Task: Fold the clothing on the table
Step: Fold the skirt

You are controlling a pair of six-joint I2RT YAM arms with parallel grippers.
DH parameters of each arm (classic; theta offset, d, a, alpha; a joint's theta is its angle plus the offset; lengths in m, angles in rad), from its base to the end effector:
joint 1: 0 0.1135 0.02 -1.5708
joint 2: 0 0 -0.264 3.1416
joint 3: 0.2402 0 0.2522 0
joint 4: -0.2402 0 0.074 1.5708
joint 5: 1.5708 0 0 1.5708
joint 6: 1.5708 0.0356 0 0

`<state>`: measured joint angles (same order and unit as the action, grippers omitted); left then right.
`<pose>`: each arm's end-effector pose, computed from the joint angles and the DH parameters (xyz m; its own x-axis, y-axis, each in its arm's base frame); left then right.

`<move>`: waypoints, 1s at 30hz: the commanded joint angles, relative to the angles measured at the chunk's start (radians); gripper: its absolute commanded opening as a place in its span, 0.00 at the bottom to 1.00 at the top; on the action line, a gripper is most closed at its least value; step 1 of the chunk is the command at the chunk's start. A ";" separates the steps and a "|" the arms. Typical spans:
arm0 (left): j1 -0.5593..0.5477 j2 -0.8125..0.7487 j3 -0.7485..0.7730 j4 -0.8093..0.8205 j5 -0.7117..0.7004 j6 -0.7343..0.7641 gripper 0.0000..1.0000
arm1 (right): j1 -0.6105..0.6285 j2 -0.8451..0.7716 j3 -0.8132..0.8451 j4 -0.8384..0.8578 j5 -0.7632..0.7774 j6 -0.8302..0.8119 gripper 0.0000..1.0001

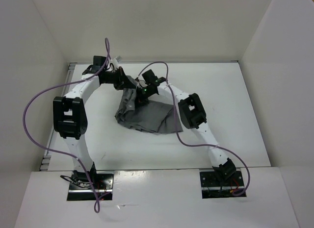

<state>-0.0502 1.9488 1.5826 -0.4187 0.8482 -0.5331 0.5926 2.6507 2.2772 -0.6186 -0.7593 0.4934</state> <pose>0.4348 -0.0486 0.2582 -0.8941 -0.2916 -0.3399 0.1263 0.5639 -0.8161 0.4487 0.3316 0.1209 -0.9514 -0.2264 -0.2087 -0.3030 0.5661 0.7666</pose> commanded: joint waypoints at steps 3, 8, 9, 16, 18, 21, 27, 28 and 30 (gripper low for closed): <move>-0.028 -0.025 0.036 0.049 0.042 -0.045 0.00 | 0.024 0.109 0.304 -0.156 0.024 -0.038 0.00; -0.017 -0.057 -0.002 0.026 0.020 -0.022 0.00 | 0.004 0.124 0.553 -0.366 0.115 -0.088 0.00; -0.008 -0.066 -0.013 0.026 0.020 -0.022 0.00 | 0.004 0.115 0.553 -0.386 0.142 -0.101 0.00; 0.013 -0.088 -0.073 0.026 0.040 0.018 0.00 | -0.071 -0.067 0.438 -0.464 0.340 -0.092 0.03; 0.013 -0.088 -0.084 0.015 0.051 0.038 0.00 | -0.080 -0.164 0.383 -0.501 0.429 -0.066 0.05; 0.001 -0.097 -0.084 -0.009 0.072 0.071 0.00 | -0.108 -0.295 0.268 -0.569 0.570 -0.046 0.07; -0.034 -0.088 -0.084 -0.028 0.123 0.091 0.00 | -0.117 -0.451 -0.058 -0.574 0.704 -0.036 0.07; -0.045 -0.088 -0.084 -0.028 0.132 0.091 0.00 | -0.117 -0.501 -0.126 -0.541 0.686 -0.036 0.07; -0.054 -0.088 -0.084 -0.028 0.132 0.091 0.00 | -0.117 -0.553 -0.331 -0.468 0.647 -0.024 0.07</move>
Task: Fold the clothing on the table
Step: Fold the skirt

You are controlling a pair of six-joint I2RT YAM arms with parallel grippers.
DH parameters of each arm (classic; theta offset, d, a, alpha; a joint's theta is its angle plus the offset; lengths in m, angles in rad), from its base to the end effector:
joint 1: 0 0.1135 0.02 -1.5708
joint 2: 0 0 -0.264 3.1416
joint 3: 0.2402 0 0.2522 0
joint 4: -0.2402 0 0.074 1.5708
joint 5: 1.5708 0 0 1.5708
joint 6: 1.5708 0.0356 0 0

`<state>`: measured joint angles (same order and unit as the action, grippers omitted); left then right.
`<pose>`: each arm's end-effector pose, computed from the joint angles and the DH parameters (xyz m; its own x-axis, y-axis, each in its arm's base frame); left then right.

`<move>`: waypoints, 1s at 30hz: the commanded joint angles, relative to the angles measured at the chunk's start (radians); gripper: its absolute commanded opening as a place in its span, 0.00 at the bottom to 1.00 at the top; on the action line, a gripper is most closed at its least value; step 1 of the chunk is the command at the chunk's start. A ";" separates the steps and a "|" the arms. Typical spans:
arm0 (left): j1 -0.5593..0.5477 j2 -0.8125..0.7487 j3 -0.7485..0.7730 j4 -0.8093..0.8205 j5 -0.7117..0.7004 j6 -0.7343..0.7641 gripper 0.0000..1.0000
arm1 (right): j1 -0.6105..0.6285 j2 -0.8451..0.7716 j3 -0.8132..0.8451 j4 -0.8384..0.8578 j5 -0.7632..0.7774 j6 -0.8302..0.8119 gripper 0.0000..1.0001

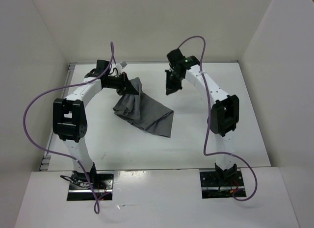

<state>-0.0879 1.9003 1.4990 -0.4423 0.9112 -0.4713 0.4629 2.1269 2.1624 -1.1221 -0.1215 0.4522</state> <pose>0.4140 -0.0647 0.2513 -0.9251 -0.1978 -0.3243 0.1763 0.5326 -0.8278 0.4033 0.2061 0.3096 -0.9280 0.0216 -0.3718 -0.0981 0.9489 0.2999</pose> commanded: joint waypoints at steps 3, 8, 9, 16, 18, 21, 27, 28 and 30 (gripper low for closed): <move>-0.026 -0.040 0.000 -0.004 0.078 0.030 0.00 | 0.013 -0.099 -0.421 0.169 -0.053 0.040 0.07; -0.047 -0.049 -0.019 -0.004 0.087 0.020 0.00 | 0.013 -0.157 -0.630 0.300 -0.131 0.098 0.09; -0.056 -0.049 -0.019 -0.004 0.087 0.020 0.00 | 0.013 -0.157 -0.645 0.311 -0.132 0.098 0.09; -0.087 -0.030 -0.019 -0.004 0.097 0.020 0.00 | 0.004 -0.107 -0.720 0.390 -0.161 0.121 0.09; -0.098 -0.030 -0.019 -0.004 0.107 0.020 0.00 | 0.003 -0.075 -0.720 0.426 -0.175 0.131 0.09; -0.121 -0.021 -0.019 -0.004 0.107 0.020 0.00 | -0.018 -0.027 -0.710 0.475 -0.219 0.131 0.09; -0.177 0.025 -0.019 -0.004 0.107 0.011 0.00 | -0.041 0.053 -0.599 0.487 -0.230 0.131 0.09; -0.177 0.037 -0.019 -0.004 0.107 0.011 0.00 | -0.041 0.063 -0.572 0.487 -0.230 0.131 0.09; -0.190 0.048 -0.008 -0.013 0.107 0.011 0.00 | -0.050 0.073 -0.547 0.487 -0.230 0.131 0.09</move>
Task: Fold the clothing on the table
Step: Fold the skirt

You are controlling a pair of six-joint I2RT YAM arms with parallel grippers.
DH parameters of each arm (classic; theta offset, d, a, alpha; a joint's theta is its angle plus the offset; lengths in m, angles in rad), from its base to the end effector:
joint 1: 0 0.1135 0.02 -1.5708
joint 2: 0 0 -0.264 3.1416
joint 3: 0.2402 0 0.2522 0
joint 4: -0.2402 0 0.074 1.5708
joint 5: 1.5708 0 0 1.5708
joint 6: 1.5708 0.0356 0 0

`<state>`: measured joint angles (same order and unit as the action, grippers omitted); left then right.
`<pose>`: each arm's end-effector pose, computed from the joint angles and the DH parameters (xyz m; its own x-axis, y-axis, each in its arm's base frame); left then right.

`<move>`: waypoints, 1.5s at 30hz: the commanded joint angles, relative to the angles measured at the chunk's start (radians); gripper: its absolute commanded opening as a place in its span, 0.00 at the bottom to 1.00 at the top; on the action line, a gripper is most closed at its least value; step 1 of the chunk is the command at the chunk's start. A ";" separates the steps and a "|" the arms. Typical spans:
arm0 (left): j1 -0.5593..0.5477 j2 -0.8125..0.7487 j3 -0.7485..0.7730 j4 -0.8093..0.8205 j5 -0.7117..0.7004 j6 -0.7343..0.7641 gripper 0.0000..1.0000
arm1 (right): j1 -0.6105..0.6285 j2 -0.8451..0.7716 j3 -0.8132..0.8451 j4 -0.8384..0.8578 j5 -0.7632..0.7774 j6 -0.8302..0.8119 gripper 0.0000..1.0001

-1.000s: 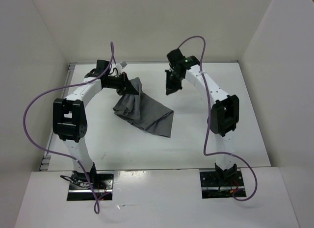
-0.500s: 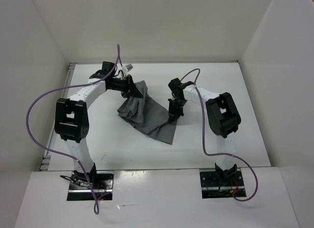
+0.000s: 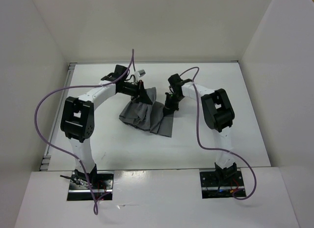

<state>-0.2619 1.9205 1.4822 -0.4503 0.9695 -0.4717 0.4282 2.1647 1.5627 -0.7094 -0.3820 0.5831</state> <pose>0.3953 -0.1363 0.2388 -0.9626 -0.0081 -0.2708 0.2372 0.4581 -0.8567 0.3866 0.1911 0.1396 -0.9940 0.1079 -0.0157 0.0899 0.8925 0.4420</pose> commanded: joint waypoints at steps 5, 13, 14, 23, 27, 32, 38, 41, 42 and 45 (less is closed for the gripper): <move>-0.046 0.060 0.018 -0.005 0.038 0.012 0.00 | -0.036 0.060 0.086 0.074 0.042 -0.009 0.09; -0.091 0.160 0.105 0.048 0.029 -0.085 0.00 | -0.036 0.069 0.074 0.074 0.032 -0.009 0.09; -0.091 0.173 0.122 0.062 0.029 -0.096 0.00 | -0.036 0.069 0.074 0.085 0.032 -0.009 0.09; -0.109 0.252 0.242 0.082 -0.024 -0.174 0.00 | -0.036 0.050 0.016 0.106 0.023 -0.009 0.09; -0.118 0.270 0.241 0.082 -0.025 -0.196 0.48 | -0.036 0.030 0.007 0.106 0.052 -0.009 0.09; -0.119 0.165 0.259 0.121 -0.002 -0.251 0.81 | -0.059 -0.064 -0.003 0.070 0.135 0.001 0.09; -0.062 0.009 0.276 0.162 0.020 -0.291 0.81 | -0.112 -0.259 0.016 -0.068 0.369 0.037 0.09; -0.010 -0.057 0.213 0.148 0.005 -0.251 0.76 | -0.112 -0.359 0.042 -0.145 0.512 0.057 0.11; 0.003 -0.067 0.192 0.136 -0.012 -0.230 0.75 | -0.112 -0.379 0.042 -0.156 0.526 0.057 0.11; 0.052 -0.087 0.093 0.099 -0.095 -0.151 0.63 | -0.100 -0.405 0.094 -0.176 0.497 0.026 0.16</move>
<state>-0.2485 1.8408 1.6558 -0.3172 0.9298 -0.7010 0.3073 1.8076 1.5948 -0.8207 0.0486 0.6197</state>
